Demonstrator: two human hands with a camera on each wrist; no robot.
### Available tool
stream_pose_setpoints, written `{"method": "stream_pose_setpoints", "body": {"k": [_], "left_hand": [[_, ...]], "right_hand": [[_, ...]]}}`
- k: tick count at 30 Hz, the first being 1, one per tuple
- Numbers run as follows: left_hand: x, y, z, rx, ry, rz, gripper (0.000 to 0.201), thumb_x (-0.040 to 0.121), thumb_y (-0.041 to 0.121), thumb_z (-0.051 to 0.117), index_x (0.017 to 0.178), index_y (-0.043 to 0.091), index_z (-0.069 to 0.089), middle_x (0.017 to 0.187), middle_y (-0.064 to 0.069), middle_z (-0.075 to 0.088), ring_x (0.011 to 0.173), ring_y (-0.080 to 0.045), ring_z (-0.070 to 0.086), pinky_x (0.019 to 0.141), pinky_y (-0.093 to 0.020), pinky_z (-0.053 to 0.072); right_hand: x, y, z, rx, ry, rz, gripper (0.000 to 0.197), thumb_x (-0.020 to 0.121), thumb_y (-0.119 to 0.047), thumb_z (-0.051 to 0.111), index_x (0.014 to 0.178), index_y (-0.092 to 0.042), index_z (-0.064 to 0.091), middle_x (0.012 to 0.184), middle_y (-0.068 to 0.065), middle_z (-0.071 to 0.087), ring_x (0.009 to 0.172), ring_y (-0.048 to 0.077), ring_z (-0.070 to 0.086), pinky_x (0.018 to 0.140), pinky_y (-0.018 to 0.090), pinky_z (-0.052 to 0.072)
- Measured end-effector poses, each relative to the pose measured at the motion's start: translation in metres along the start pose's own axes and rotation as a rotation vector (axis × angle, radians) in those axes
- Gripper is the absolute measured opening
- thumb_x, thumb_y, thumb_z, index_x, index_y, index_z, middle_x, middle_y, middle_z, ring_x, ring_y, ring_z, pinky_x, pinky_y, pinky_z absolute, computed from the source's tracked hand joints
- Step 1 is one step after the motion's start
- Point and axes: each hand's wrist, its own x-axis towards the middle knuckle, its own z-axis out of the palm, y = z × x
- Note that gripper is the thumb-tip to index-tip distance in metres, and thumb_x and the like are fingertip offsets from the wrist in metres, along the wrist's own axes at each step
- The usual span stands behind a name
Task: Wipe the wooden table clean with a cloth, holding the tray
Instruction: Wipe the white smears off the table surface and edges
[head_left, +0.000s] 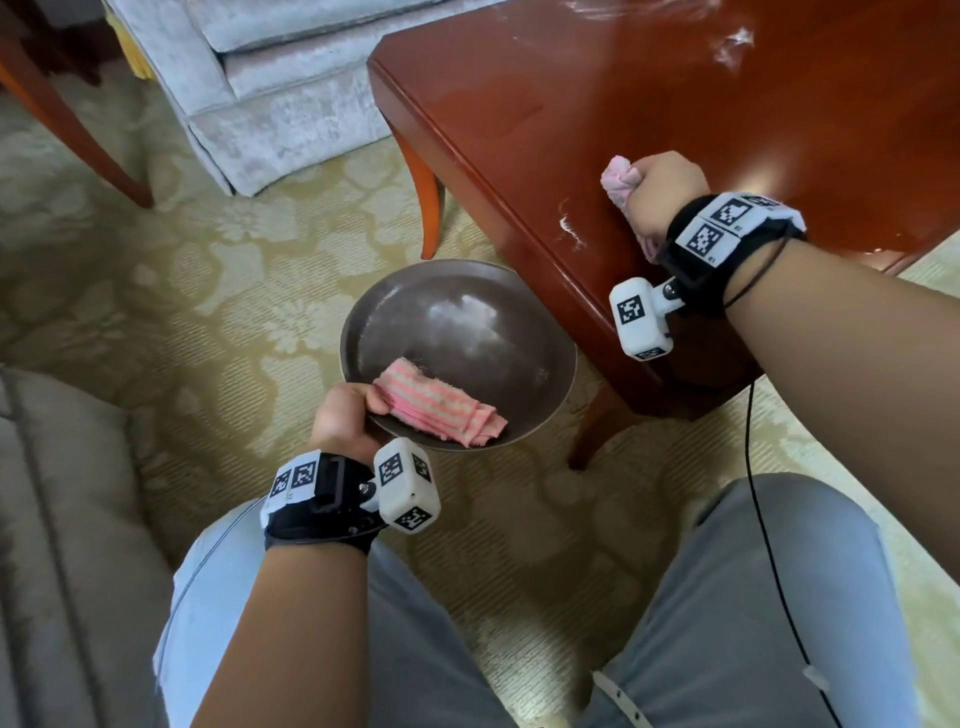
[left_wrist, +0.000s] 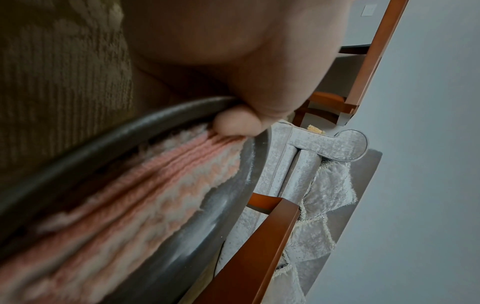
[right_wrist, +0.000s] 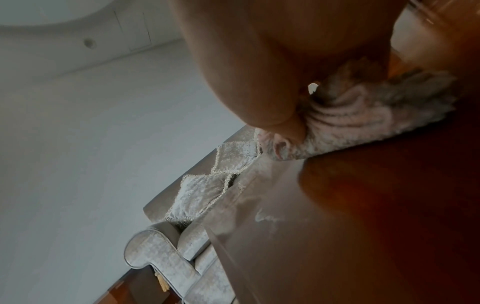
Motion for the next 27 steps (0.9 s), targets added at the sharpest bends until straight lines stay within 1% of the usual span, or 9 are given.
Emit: {"method": "stream_pose_setpoints", "body": {"k": [3, 5, 7, 10, 13, 17, 20, 25, 27], "left_hand": [[0.004, -0.002, 0.006, -0.013, -0.033, 0.004, 0.032, 0.057, 0.000, 0.031, 0.076, -0.003, 0.057, 0.086, -0.022, 0.063, 0.083, -0.040, 0.063, 0.078, -0.045, 0.055], [0.007, -0.002, 0.006, 0.003, -0.021, 0.000, 0.031, 0.053, 0.001, 0.034, 0.078, 0.001, 0.053, 0.093, -0.022, 0.058, 0.088, -0.041, 0.060, 0.090, -0.050, 0.053], [0.011, -0.001, 0.005, 0.028, -0.026, 0.000, 0.034, 0.051, 0.002, 0.036, 0.082, 0.006, 0.049, 0.097, -0.021, 0.054, 0.090, -0.041, 0.058, 0.091, -0.052, 0.052], [0.012, -0.001, 0.003, 0.056, -0.050, -0.011, 0.044, 0.052, 0.001, 0.035, 0.094, 0.000, 0.052, 0.103, -0.027, 0.057, 0.094, -0.045, 0.060, 0.095, -0.055, 0.050], [0.015, -0.002, 0.003, 0.063, -0.082, -0.007, 0.030, 0.054, 0.001, 0.034, 0.079, 0.000, 0.052, 0.088, -0.025, 0.060, 0.081, -0.042, 0.062, 0.077, -0.046, 0.057], [0.016, 0.000, 0.002, 0.077, -0.134, -0.020, 0.029, 0.057, 0.002, 0.033, 0.081, 0.001, 0.050, 0.086, -0.024, 0.058, 0.072, -0.039, 0.063, 0.062, -0.040, 0.059], [0.013, 0.002, 0.001, 0.071, -0.162, -0.037, 0.031, 0.060, 0.001, 0.031, 0.077, -0.007, 0.056, 0.086, -0.027, 0.062, 0.072, -0.040, 0.065, 0.060, -0.038, 0.059], [0.008, 0.004, 0.005, -0.005, -0.221, -0.052, 0.043, 0.061, -0.001, 0.028, 0.081, -0.011, 0.064, 0.096, -0.028, 0.067, 0.083, -0.042, 0.068, 0.075, -0.044, 0.058], [0.005, 0.005, 0.007, -0.008, -0.219, -0.056, 0.040, 0.061, -0.001, 0.027, 0.074, -0.012, 0.063, 0.088, -0.028, 0.067, 0.074, -0.041, 0.070, 0.065, -0.042, 0.060]], "right_hand": [[0.004, -0.003, 0.003, -0.108, -0.074, -0.012, 0.017, 0.094, -0.006, 0.051, 0.099, 0.002, 0.065, 0.118, 0.017, 0.066, 0.111, 0.032, 0.062, 0.091, 0.035, 0.047], [0.002, -0.007, 0.002, -0.163, -0.126, -0.066, 0.022, 0.094, -0.003, 0.052, 0.111, 0.003, 0.063, 0.122, 0.018, 0.063, 0.115, 0.032, 0.059, 0.096, 0.037, 0.045], [0.007, -0.007, 0.003, -0.197, -0.154, -0.098, 0.031, 0.095, -0.005, 0.052, 0.124, 0.001, 0.060, 0.128, 0.017, 0.060, 0.120, 0.033, 0.056, 0.099, 0.036, 0.045], [0.008, -0.004, 0.002, -0.126, -0.164, -0.170, 0.038, 0.093, -0.014, 0.058, 0.131, -0.013, 0.059, 0.136, 0.012, 0.056, 0.125, 0.030, 0.053, 0.094, 0.031, 0.043], [0.010, -0.016, 0.005, -0.209, -0.190, -0.179, 0.037, 0.092, -0.014, 0.060, 0.129, -0.012, 0.058, 0.137, 0.012, 0.053, 0.129, 0.030, 0.047, 0.101, 0.035, 0.040], [0.003, -0.042, 0.011, -0.301, -0.127, -0.207, 0.045, 0.091, -0.006, 0.064, 0.134, -0.007, 0.049, 0.139, 0.015, 0.044, 0.134, 0.033, 0.034, 0.109, 0.042, 0.035], [0.007, -0.032, 0.017, -0.264, -0.176, -0.300, 0.039, 0.094, -0.011, 0.053, 0.133, -0.014, 0.053, 0.143, 0.014, 0.042, 0.133, 0.035, 0.035, 0.106, 0.044, 0.034], [-0.005, -0.006, 0.019, -0.198, -0.237, -0.550, 0.048, 0.092, 0.000, 0.034, 0.123, -0.020, 0.064, 0.135, 0.008, 0.046, 0.119, 0.039, 0.039, 0.108, 0.041, 0.028], [-0.014, 0.004, 0.017, -0.163, -0.248, -0.593, 0.052, 0.090, 0.004, 0.034, 0.124, -0.023, 0.064, 0.135, 0.004, 0.047, 0.119, 0.036, 0.039, 0.107, 0.037, 0.028]]}}
